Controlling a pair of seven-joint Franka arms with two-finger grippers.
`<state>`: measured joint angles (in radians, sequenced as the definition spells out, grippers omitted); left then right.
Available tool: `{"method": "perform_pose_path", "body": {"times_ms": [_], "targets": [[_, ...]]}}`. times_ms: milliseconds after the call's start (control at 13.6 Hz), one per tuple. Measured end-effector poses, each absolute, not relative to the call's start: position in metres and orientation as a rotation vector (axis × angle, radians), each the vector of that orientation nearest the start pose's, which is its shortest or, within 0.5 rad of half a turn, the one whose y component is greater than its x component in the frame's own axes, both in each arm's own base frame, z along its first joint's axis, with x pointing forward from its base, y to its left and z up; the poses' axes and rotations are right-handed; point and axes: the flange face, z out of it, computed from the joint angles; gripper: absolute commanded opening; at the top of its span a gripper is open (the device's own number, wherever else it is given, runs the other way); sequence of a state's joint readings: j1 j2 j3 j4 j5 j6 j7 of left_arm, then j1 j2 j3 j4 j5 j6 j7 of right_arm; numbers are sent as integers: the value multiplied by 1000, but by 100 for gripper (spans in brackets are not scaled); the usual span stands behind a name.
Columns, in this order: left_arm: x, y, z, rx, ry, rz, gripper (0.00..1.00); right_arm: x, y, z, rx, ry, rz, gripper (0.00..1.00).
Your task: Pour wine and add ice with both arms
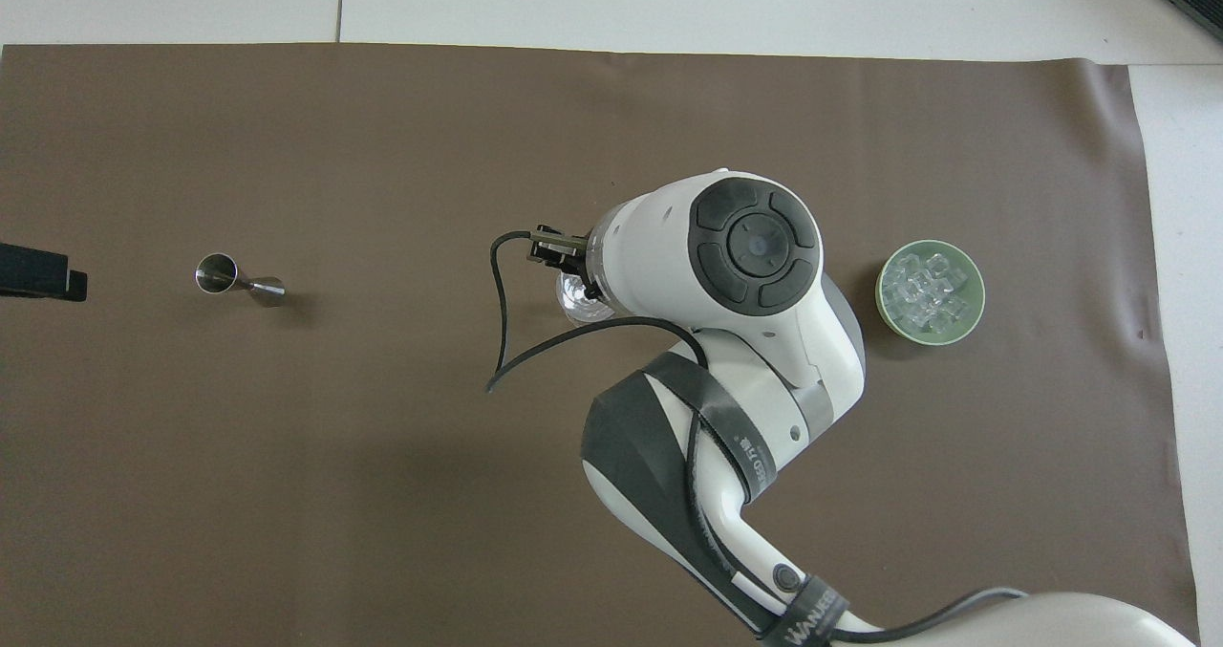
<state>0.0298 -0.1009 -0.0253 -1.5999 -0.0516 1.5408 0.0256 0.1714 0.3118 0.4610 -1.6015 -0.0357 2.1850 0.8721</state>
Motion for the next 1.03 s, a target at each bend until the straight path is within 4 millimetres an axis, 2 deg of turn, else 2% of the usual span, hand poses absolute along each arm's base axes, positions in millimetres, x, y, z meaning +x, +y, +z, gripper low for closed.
{"method": "perform_pose_path", "body": {"times_ms": [147,293,513,733,1026], "targets": [[520,-4,662,-3189,38,-68,100,572,359,508,-2815,393,-251,100],[520,-4,662,-3189,38,-68,100,584,341,525,-2803,425,-302,100],[520,-4,662,-3189,38,-68,100,601,295,549,-2839,418,-378,100],[520,-4,662,-3189,38,-68,100,615,246,560,-2893,374,-432,100],[520,-4,662,-3189,38,-68,100,617,189,581,-2987,284,-429,100]]}}
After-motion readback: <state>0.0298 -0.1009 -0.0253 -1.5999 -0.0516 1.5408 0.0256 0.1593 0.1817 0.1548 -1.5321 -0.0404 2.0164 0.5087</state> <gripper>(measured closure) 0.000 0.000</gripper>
